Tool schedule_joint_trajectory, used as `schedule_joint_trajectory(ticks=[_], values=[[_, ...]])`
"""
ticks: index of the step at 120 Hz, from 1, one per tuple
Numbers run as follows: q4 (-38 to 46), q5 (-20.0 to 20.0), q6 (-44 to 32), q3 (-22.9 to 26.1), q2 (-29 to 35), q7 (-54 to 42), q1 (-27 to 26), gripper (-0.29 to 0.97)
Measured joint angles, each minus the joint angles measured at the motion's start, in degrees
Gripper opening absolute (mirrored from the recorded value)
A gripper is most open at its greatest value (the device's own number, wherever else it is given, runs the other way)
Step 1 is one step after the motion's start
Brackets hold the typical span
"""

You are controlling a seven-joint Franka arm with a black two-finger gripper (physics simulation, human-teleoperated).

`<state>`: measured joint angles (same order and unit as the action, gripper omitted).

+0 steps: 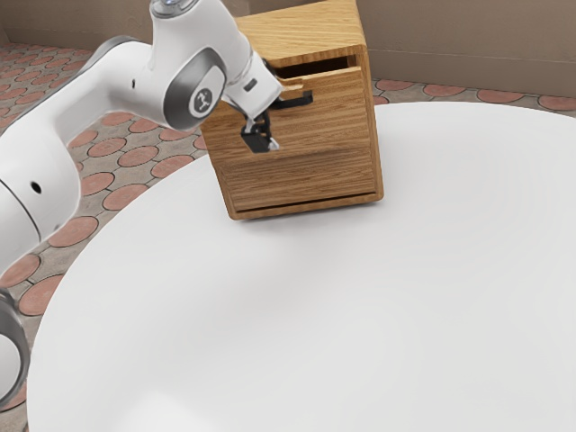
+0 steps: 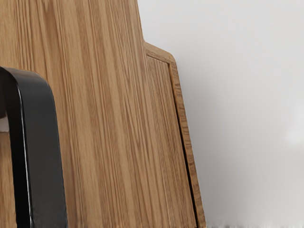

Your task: Pull the drawer handle with one arm to open the drawer

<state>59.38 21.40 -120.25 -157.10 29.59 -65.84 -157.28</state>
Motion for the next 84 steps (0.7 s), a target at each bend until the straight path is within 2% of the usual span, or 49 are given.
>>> schedule_joint_trajectory(ticks=[14, 84], values=[[0.6, -0.4, -0.1, -0.3, -0.3, 0.1, 0.1, 0.68], [4.5, -1.8, 0.2, -0.7, -3.5, 0.6, 0.8, 0.66]])
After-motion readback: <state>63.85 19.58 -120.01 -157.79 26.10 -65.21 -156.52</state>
